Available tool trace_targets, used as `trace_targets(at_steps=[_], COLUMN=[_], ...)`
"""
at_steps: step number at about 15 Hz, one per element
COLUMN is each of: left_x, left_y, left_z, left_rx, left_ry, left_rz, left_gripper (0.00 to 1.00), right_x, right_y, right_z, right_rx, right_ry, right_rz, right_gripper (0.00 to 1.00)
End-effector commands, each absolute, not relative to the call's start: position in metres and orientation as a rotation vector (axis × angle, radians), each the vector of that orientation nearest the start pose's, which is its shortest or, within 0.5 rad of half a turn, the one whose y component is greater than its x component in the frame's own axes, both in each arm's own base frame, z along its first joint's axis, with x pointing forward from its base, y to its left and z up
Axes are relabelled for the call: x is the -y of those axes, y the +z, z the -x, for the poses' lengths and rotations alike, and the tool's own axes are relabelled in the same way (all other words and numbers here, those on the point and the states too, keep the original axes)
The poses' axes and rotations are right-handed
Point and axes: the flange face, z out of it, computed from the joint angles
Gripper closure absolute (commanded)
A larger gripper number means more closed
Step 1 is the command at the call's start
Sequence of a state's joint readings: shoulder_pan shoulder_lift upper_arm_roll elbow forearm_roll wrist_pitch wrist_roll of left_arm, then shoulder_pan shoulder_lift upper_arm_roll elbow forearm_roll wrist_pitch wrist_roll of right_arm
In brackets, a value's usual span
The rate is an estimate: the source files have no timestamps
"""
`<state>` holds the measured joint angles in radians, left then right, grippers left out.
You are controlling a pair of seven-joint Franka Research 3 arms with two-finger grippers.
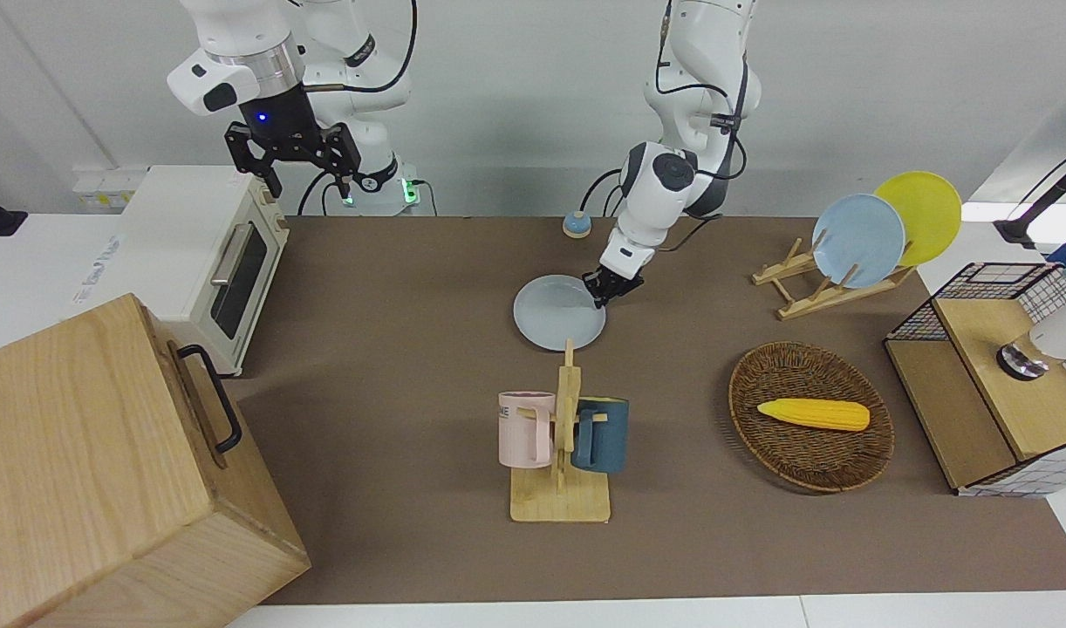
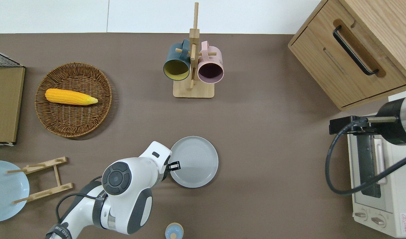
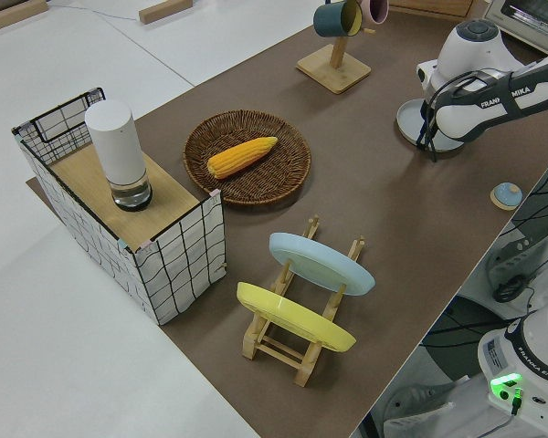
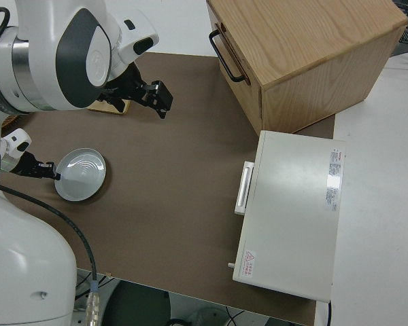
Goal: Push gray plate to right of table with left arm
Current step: 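Keep pushing the gray plate with the left gripper toward the toaster oven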
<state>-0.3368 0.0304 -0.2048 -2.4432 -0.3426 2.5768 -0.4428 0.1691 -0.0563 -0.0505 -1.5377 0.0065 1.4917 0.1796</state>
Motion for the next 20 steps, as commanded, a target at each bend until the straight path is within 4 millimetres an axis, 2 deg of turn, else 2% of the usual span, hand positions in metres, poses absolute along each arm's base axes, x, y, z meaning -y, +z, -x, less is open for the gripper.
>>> trace_targets(at_steps=[1, 5, 7, 11, 20], left_x=[0.28, 0.306, 0.32, 0.343, 0.404], left_y=[0.272, 0.269, 0.271, 0.263, 0.27], left_z=[-0.421, -0.413, -0.416, -0.423, -0.416], left_rx=[0.285, 0.28, 0.258, 0.212, 0.255], left_ry=[0.06, 0.088, 0.074, 0.076, 0.088], left_rz=[3.361, 3.386, 3.396, 3.401, 3.439], left_gripper=[1.0, 1.0, 1.0, 1.0, 1.0], right_x=[-0.063, -0.063, -0.063, -0.063, -0.063], right_y=[0.664, 0.665, 0.665, 0.664, 0.664], right_z=[-0.525, -0.525, -0.525, -0.525, -0.526], right_rx=[-0.088, -0.088, -0.088, -0.088, -0.088], right_ry=[0.0, -0.005, -0.005, 0.0, -0.003], right_rz=[3.131, 3.131, 3.131, 3.131, 3.131], right_gripper=[0.005, 0.005, 0.005, 0.005, 0.005])
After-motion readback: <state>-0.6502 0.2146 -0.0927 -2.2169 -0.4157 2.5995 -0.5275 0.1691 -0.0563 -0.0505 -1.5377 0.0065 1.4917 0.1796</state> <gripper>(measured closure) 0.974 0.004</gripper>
